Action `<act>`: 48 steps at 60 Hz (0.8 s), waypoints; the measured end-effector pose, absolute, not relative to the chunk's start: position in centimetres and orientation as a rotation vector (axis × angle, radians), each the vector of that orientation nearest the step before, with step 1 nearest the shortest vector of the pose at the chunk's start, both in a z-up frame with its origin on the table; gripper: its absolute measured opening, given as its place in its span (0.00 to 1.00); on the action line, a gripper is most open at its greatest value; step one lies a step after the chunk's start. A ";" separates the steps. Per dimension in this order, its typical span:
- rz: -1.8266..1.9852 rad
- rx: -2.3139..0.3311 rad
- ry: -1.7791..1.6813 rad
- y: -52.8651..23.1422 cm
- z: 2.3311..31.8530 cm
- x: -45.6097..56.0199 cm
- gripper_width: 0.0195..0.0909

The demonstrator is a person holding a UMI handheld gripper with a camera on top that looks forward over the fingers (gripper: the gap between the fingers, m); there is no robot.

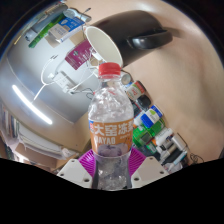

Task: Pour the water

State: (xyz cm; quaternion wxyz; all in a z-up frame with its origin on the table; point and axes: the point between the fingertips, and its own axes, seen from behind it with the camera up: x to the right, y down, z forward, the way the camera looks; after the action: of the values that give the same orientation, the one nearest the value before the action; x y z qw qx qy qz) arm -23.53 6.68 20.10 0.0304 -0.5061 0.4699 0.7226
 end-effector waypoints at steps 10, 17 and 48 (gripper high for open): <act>2.236 -1.547 1.450 6.8 20.5 -23.2 0.27; 2.172 -1.647 1.183 6.2 22.4 -22.8 0.27; 0.166 -1.561 -0.033 16.4 29.2 12.1 0.27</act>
State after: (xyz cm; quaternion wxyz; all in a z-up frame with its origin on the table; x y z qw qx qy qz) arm 12.10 16.40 29.21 0.7074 -0.7027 -0.0151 0.0746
